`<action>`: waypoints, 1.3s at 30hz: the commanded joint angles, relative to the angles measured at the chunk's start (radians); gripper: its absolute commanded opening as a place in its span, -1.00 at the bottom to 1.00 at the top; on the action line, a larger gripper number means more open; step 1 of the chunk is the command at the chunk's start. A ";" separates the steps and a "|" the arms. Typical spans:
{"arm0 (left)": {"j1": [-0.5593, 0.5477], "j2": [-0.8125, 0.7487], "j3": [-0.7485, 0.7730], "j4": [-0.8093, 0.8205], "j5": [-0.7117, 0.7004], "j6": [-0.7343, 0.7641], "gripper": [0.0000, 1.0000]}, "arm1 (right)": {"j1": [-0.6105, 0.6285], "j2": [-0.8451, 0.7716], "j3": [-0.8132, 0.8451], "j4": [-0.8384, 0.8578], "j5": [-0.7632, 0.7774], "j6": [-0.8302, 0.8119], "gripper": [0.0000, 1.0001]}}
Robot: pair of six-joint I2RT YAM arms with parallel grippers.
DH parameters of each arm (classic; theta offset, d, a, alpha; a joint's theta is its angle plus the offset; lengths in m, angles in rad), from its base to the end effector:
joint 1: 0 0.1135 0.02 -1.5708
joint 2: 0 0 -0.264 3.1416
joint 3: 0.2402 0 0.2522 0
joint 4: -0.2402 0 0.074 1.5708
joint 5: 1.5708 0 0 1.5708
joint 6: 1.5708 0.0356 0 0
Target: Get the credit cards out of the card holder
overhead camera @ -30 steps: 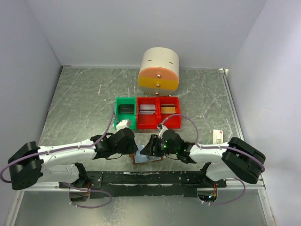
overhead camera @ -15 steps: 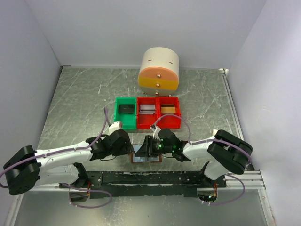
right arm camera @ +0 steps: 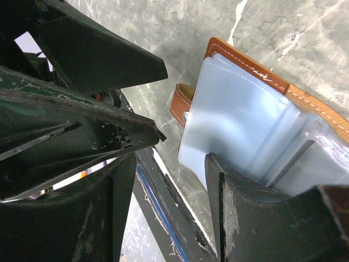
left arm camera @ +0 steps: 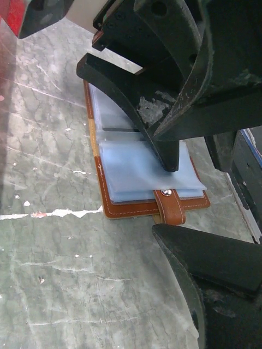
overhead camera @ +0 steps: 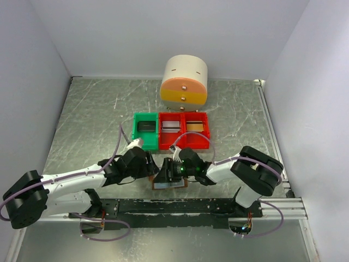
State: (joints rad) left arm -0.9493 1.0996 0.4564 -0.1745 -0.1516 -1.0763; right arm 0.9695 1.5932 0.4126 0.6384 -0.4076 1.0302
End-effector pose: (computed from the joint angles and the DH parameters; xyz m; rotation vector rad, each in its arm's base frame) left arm 0.1248 -0.1650 0.1702 -0.2354 2.5097 -0.7439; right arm 0.1388 0.2273 0.1187 -0.2162 2.5105 1.4694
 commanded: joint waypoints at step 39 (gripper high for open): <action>0.009 0.175 0.039 -0.001 0.073 0.086 -0.24 | 0.002 -0.396 -0.029 -0.586 0.363 -0.022 -0.01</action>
State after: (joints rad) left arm -0.9436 1.2755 0.5037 -0.1837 -0.1230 -1.0016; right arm 0.9714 1.1824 0.3935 -0.0044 -0.0143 1.0100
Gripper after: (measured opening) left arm 0.396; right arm 0.496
